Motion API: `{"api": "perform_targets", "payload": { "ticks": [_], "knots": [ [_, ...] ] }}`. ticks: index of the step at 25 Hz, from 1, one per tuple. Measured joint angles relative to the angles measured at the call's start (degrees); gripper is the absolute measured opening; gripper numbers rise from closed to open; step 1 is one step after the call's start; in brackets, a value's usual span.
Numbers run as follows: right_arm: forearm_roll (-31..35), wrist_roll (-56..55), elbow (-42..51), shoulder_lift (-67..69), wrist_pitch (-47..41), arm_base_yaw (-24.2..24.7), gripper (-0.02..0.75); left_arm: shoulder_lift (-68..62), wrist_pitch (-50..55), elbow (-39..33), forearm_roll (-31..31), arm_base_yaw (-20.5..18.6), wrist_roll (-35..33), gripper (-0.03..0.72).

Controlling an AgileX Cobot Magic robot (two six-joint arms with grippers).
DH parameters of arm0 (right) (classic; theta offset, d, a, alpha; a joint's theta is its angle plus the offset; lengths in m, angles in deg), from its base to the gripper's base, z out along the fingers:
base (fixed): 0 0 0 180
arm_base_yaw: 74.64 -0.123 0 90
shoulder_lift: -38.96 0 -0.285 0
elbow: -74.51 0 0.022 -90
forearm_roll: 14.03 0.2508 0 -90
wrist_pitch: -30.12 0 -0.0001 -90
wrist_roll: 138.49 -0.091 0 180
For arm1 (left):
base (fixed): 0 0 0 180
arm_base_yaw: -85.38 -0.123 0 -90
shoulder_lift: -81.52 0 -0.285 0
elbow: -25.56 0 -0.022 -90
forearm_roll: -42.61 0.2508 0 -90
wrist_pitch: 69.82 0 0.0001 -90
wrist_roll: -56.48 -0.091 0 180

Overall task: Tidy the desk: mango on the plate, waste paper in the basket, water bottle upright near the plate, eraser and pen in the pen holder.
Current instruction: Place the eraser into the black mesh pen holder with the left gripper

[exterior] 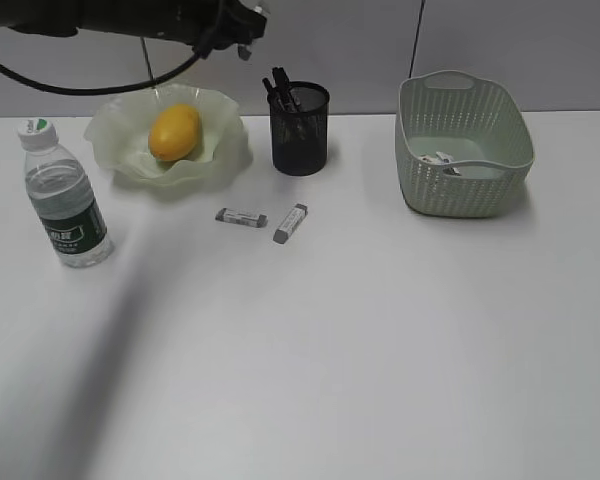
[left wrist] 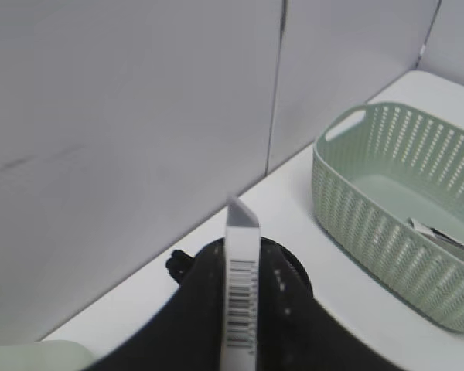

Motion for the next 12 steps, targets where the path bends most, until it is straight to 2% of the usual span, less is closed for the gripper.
{"api": "perform_targets", "payload": {
  "ticks": [6,8,12],
  "knots": [
    [0.0,0.0,0.0,0.0,0.0,0.0,0.316,-2.15,5.13,0.0,-16.05,-2.12,-9.65,0.087],
    [-0.02,0.0,0.0,0.0,0.0,0.0,0.316,-3.81,7.46,0.67,-18.87,-2.12,-12.02,0.087],
    [-0.02,-0.05,0.0,0.0,0.0,0.0,0.316,-7.96,10.36,4.94,-20.71,-2.06,-13.2,0.087]
  ]
}}
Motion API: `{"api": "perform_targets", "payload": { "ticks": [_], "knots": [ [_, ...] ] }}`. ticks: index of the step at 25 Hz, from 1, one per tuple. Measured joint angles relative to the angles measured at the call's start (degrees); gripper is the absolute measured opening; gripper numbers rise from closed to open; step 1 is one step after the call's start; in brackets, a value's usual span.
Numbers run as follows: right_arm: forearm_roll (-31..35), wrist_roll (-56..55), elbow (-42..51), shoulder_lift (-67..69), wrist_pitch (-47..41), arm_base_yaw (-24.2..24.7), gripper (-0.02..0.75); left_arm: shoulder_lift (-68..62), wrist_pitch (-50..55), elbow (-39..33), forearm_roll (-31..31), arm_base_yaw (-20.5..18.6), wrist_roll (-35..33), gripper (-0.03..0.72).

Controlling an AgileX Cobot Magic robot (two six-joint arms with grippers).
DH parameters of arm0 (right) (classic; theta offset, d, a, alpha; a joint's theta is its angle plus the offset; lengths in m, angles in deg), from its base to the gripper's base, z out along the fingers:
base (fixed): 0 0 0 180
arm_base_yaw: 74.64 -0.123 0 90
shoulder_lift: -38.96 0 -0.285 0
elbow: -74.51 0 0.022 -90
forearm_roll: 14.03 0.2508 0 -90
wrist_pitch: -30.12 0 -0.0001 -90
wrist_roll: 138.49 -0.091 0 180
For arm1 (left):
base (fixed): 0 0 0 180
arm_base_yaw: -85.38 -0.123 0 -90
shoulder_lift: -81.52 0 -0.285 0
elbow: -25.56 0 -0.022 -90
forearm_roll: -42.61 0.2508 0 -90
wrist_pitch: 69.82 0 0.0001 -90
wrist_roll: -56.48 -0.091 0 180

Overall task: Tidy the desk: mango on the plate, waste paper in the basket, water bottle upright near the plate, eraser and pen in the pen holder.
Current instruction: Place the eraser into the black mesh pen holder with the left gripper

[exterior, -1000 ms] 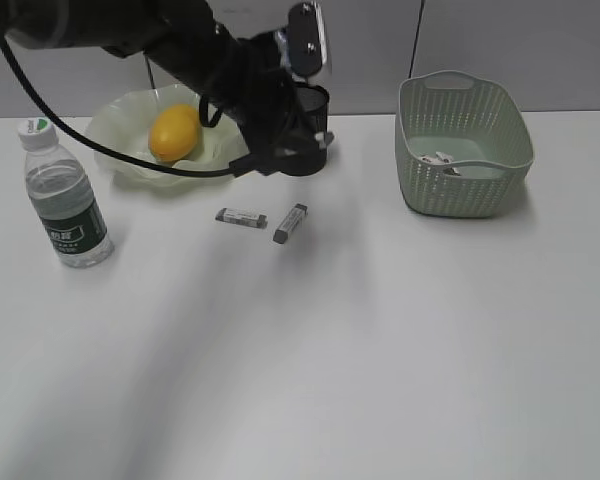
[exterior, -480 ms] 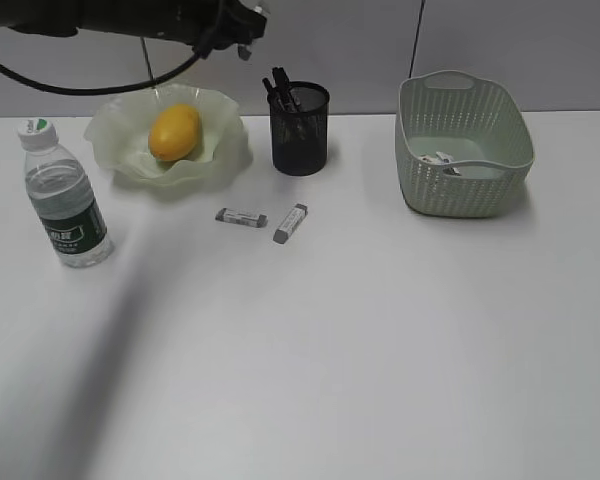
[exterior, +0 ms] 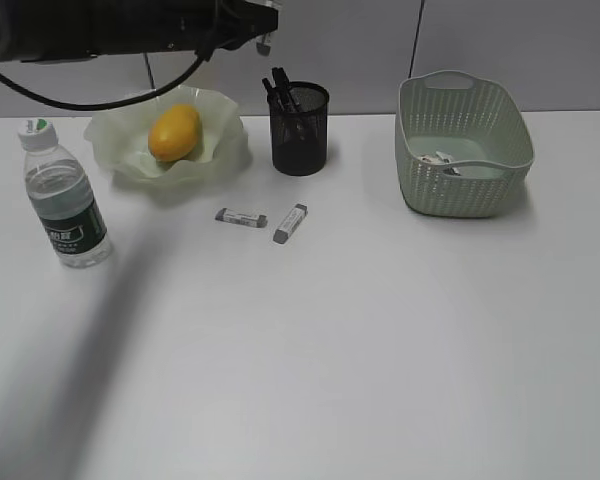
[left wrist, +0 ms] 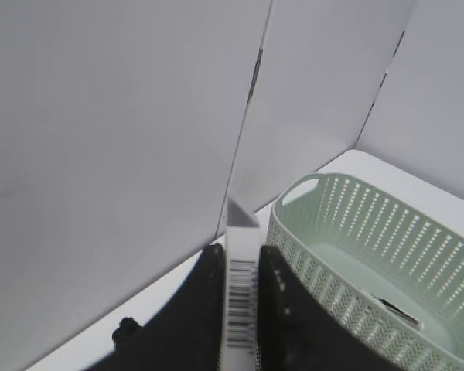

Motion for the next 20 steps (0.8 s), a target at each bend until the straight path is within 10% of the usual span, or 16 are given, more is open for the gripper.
{"api": "perform_targets", "payload": {
  "ticks": [20],
  "knots": [
    [0.0,0.0,0.0,0.0,0.06,0.0,0.316,-7.64,-3.22,4.81,-0.54,1.16,2.27,0.087]
  ]
}}
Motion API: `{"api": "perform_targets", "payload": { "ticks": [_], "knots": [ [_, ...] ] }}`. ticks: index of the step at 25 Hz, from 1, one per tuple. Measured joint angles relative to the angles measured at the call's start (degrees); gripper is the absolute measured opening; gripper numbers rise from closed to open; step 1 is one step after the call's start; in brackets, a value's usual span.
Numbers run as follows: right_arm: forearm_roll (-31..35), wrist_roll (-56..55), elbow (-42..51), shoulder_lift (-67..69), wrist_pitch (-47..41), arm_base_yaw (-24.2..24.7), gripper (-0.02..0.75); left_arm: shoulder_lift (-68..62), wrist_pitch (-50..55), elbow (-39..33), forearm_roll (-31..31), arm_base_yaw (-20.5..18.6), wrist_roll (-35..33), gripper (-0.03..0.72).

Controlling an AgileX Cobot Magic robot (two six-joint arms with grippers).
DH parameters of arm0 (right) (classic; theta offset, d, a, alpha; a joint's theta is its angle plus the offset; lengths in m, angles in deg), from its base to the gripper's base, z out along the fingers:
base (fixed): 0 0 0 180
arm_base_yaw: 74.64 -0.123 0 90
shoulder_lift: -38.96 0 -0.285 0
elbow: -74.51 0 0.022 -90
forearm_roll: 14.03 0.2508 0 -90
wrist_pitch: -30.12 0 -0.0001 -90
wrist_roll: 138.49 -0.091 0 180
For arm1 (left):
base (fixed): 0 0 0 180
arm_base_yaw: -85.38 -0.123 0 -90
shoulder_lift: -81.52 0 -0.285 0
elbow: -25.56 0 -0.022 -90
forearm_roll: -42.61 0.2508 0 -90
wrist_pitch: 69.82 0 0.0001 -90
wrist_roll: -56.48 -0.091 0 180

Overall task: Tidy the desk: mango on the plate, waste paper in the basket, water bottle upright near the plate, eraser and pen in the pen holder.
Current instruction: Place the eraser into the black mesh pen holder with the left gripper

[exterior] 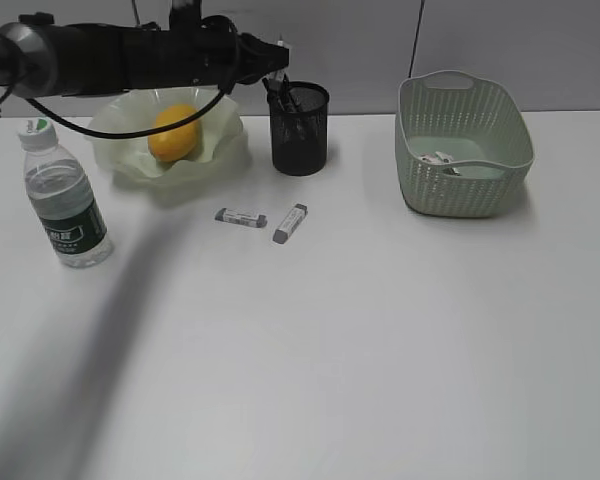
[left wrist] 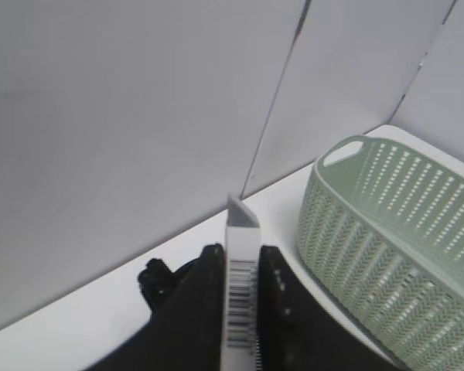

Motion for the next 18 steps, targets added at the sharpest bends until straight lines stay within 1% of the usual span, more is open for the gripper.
{"api": "perform_targets", "payload": {
  "ticks": [4,13,18],
  "knots": [
    [0.0,0.0,0.0,0.0,0.0,0.0,0.316,-0.01,-2.66,0.0,0.0,0.27,0.26,0.087],
    [0.0,0.0,0.0,0.0,0.0,0.0,0.316,-2.05,-4.65,0.05,-0.12,4.1,0.35,0.087],
    [0.0,0.0,0.0,0.0,0.0,0.0,0.316,-2.11,-9.45,0.05,-0.17,4.14,0.35,0.087]
  ]
}}
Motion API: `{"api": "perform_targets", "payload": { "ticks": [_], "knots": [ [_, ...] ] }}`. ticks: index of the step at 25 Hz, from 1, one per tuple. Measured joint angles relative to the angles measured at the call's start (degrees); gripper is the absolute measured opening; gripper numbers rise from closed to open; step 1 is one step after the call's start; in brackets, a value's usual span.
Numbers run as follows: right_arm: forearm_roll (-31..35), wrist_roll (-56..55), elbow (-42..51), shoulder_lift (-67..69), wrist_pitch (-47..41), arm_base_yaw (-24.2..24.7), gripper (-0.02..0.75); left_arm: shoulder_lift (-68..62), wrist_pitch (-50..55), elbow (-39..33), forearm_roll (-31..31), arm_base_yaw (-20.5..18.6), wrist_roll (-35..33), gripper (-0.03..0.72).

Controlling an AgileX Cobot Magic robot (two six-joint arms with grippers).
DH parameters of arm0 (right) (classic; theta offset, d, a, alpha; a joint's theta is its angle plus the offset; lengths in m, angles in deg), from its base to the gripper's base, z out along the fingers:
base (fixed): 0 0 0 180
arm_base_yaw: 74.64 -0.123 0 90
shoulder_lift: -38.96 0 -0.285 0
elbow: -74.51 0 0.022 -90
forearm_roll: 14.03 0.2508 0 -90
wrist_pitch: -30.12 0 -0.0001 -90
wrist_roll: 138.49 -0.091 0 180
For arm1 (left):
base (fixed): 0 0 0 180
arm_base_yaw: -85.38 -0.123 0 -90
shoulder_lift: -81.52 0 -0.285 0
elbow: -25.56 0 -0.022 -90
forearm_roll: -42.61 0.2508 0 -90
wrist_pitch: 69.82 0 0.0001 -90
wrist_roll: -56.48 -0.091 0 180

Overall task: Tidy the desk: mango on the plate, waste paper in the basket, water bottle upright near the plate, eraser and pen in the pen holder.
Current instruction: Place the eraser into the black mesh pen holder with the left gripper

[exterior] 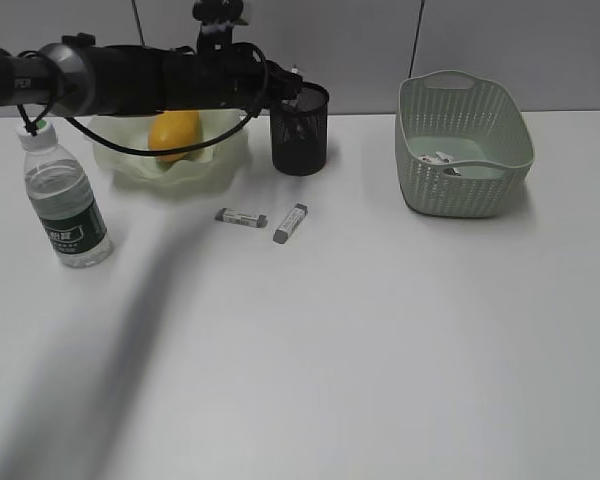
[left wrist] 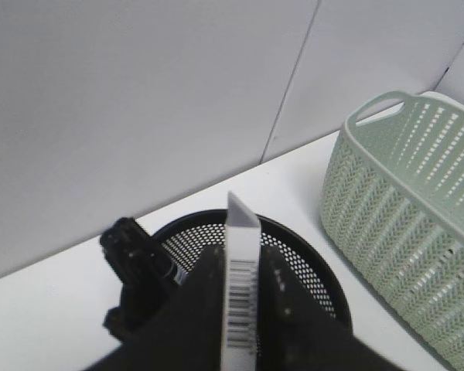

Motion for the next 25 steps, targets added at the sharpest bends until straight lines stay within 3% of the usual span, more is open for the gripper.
{"api": "perform_targets", "payload": {
  "ticks": [7,12,14,25],
  "knots": [
    [0.0,0.0,0.0,0.0,0.0,0.0,0.314,0.0,3.94,0.0,0.0,-0.1,0.03,0.122],
    [0.0,0.0,0.0,0.0,0.0,0.0,0.314,0.0,6.59,0.0,0.0,-0.1,0.03,0.342],
    [0.0,0.0,0.0,0.0,0.0,0.0,0.314,0.0,7.17,0.0,0.0,-0.1,0.03,0.387],
    [0.0,0.0,0.0,0.0,0.05,0.0,0.314,8.25,10.59,0.0,0.5,-1.9,0.07,0.414]
  ]
}}
